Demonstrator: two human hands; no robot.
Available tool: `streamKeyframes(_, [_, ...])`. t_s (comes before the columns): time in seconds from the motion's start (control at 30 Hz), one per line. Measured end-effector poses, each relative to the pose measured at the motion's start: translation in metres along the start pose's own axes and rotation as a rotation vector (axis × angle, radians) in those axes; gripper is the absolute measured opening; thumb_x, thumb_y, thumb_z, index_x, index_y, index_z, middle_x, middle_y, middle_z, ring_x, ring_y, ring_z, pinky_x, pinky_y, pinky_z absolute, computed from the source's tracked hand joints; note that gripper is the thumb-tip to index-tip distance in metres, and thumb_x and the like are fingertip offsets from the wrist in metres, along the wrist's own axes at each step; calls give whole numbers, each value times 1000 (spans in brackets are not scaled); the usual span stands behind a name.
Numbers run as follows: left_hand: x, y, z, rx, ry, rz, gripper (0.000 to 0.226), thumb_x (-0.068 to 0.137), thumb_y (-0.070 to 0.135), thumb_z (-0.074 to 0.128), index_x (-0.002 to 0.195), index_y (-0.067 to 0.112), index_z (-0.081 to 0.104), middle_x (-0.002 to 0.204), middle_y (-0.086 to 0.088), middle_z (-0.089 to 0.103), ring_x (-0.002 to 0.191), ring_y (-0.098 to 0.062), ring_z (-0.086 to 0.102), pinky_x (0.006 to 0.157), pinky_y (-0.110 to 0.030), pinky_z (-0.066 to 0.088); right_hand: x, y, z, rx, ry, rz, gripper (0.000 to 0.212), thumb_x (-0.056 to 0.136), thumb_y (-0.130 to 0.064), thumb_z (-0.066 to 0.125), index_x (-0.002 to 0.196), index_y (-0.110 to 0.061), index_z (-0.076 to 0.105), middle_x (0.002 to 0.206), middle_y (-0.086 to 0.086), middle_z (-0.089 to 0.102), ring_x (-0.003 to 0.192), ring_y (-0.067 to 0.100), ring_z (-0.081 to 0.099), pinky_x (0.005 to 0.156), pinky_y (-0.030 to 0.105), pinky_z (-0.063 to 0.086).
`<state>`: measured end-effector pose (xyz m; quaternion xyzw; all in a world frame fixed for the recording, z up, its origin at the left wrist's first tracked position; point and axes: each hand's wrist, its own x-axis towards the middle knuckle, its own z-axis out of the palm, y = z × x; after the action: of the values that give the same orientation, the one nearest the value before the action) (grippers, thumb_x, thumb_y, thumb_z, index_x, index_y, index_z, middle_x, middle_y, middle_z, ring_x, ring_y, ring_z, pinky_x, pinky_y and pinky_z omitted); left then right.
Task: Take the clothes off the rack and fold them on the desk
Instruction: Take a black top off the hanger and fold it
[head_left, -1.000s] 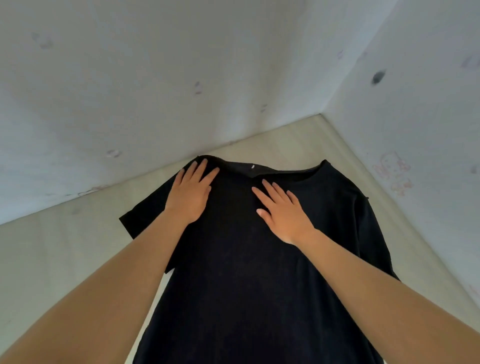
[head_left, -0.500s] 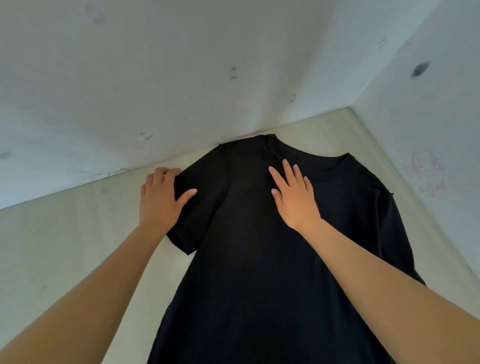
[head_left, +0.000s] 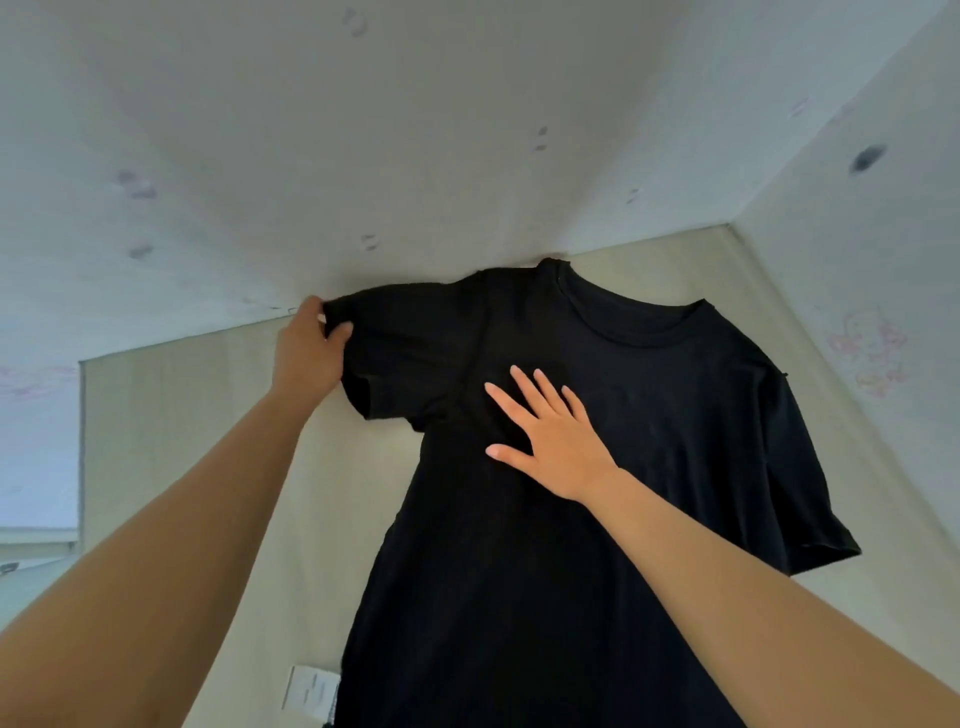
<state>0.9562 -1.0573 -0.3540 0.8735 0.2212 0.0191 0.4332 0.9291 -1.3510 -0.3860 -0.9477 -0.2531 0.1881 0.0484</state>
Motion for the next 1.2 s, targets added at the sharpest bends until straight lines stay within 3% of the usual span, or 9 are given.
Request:
streamKeyframes(0.13, [-15,2,9,-185,-57,-220,60,87,42,67,131,9,44,112,-2,57,99,-18,56,80,-29,44,1,-3,-6,42,-63,14,69,93,-66,29,151,-44,-1,161,-6,-15,147,19,-17,119,45,-3])
streamKeyframes(0.2, [-26,-3,16,-131,-127,-264,70,77,40,77,130,8,45,113,-1,55,102,-20,56,85,-33,46,2,-4,-11,138,-43,41,62,97,-60,29,152,-41,8,162,-6,-8,148,18,-11,120,43,-1])
streamKeyframes(0.3, [-34,-11,21,-56,-160,-225,47,83,25,72,122,7,54,110,-6,62,103,-27,61,88,-41,51,3,1,-16,216,-11,135,54,102,-46,34,152,-35,18,162,-5,1,149,18,-3,119,42,8])
streamKeyframes(0.4, [-35,-11,18,-179,-135,-239,30,91,18,61,119,6,58,110,-8,63,103,-28,60,87,-41,51,13,20,-28,200,-41,242,55,102,-39,40,152,-33,19,162,-3,2,149,22,0,117,47,16])
streamKeyframes(0.57, [-35,-16,22,-222,-103,-277,38,93,18,60,127,6,50,114,-9,58,105,-28,58,85,-38,49,57,51,-64,166,91,273,49,100,-23,44,148,-22,33,158,3,20,144,25,20,112,51,25])
streamKeyframes(0.73, [-46,-18,28,-178,-108,-136,55,83,23,73,129,16,45,108,4,55,98,-17,55,81,-32,47,98,43,-79,40,234,9,44,97,-7,42,139,-18,47,148,1,40,133,23,36,106,42,36])
streamKeyframes(1.0, [-42,-42,19,-18,-149,-80,32,84,24,73,111,17,58,88,1,64,78,-13,61,64,-20,43,143,49,-78,50,150,71,50,96,-10,50,144,-16,36,146,5,38,127,26,40,99,45,44])
streamKeyframes(1.1, [-44,-40,16,-30,-160,-75,24,87,24,69,109,21,59,89,9,64,79,-6,61,63,-16,41,151,51,-81,105,175,78,37,95,-14,56,132,-15,49,130,4,47,113,25,52,91,42,48])
streamKeyframes(1.2, [-52,-34,13,-87,-154,-42,15,90,21,63,105,22,61,93,5,67,80,-10,63,66,-19,47,150,54,-84,93,237,46,14,93,-17,59,107,-16,58,111,2,47,96,22,52,77,36,48])
